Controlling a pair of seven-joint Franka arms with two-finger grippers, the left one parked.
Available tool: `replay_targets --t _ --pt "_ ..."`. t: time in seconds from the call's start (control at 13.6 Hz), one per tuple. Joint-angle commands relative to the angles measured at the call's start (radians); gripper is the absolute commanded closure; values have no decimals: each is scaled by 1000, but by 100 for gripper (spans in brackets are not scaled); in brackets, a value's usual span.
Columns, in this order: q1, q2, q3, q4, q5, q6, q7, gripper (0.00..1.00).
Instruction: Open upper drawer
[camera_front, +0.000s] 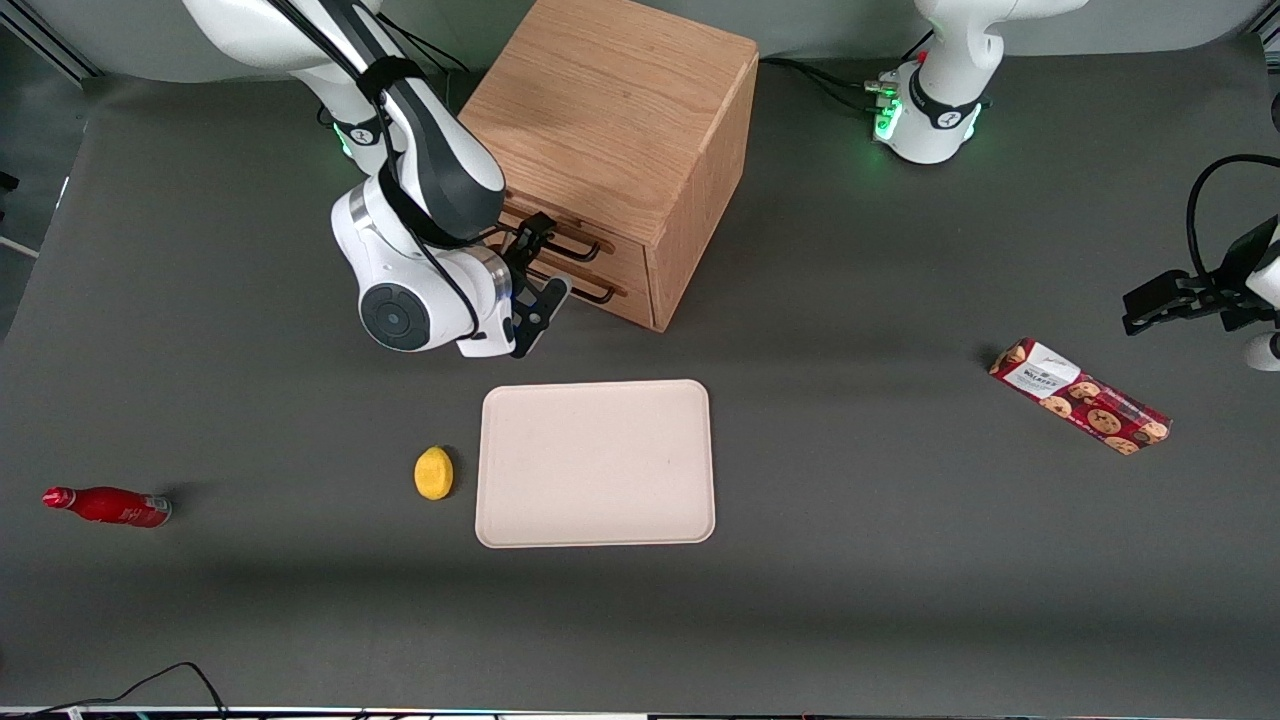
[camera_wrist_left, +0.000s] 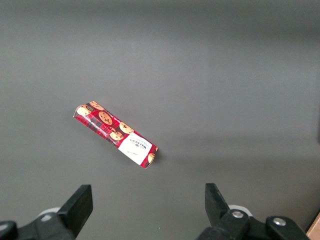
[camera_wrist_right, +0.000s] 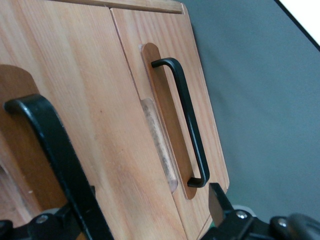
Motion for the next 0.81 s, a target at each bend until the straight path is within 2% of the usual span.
replay_targets --t 0.0,0.74 --pt "5 16 -1 7 13 18 -21 0" --pt "-11 62 -1 69 -17 50 -73 0"
